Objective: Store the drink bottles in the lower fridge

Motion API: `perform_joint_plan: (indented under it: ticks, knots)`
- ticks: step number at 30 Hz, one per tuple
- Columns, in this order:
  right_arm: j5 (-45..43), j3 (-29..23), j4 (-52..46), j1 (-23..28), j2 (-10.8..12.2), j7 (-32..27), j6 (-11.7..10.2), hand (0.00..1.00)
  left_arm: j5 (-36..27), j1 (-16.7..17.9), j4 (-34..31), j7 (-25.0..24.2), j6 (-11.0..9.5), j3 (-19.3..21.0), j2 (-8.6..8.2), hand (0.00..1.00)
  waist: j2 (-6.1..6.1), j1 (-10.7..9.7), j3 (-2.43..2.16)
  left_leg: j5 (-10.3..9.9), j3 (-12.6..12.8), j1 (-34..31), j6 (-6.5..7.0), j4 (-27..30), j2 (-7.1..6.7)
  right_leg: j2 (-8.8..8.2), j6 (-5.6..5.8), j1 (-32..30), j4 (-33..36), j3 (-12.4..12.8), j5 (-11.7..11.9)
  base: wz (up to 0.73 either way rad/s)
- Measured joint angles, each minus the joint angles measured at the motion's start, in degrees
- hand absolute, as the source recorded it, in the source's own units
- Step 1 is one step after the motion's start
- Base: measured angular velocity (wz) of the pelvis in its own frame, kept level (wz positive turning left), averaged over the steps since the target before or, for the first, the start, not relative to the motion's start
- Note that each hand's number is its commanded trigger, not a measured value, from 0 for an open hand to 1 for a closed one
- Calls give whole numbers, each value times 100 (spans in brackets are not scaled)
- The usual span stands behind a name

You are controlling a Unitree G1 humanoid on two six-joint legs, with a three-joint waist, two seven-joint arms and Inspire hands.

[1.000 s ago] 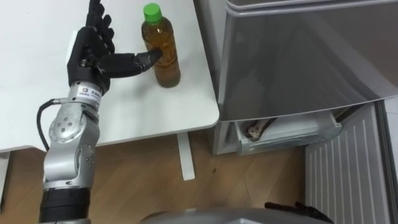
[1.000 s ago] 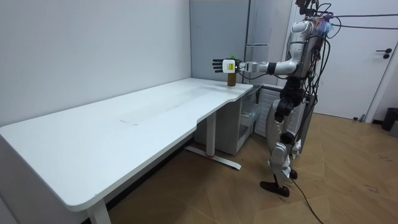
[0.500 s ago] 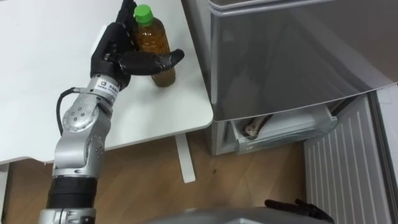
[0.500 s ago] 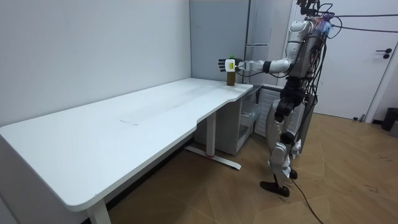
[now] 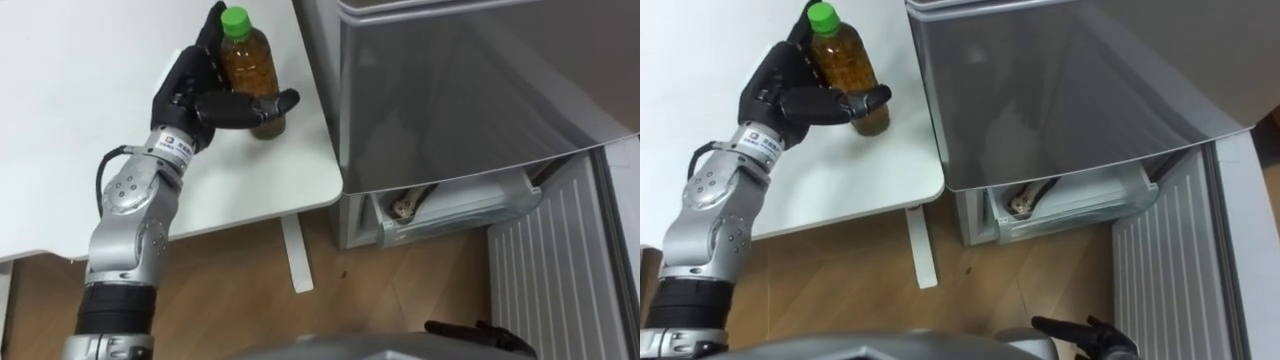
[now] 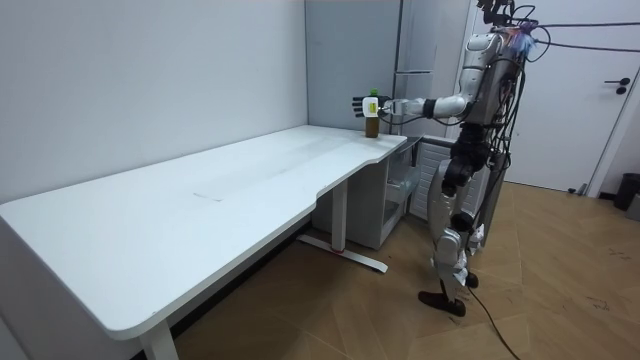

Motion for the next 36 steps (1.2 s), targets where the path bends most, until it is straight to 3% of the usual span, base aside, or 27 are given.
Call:
perform_joint_plan:
  ticks: [16, 27, 36]
  knots:
    - [-15, -54, -47, 4, 9, -1, 3, 0, -177, -9, 157, 52, 95, 23, 0, 100, 60, -15, 12, 0, 2, -52, -1, 4, 2, 2, 0, -56, -3, 5, 0, 0]
    - [-18, -31, -48, -37, 16, 15, 2, 0, -223, -30, 156, 139, 116, 9, -3, 100, 30, -13, 16, 0, 2, -80, -1, 48, 15, 3, -1, -117, 90, -3, 0, 0]
    - [-250, 301, -76, -180, 16, 85, -53, 0, -223, -31, 131, 153, 116, -6, -4, 100, -53, 23, -15, 3, 18, -105, -6, 85, 42, 15, -22, -119, 90, -16, 13, 0]
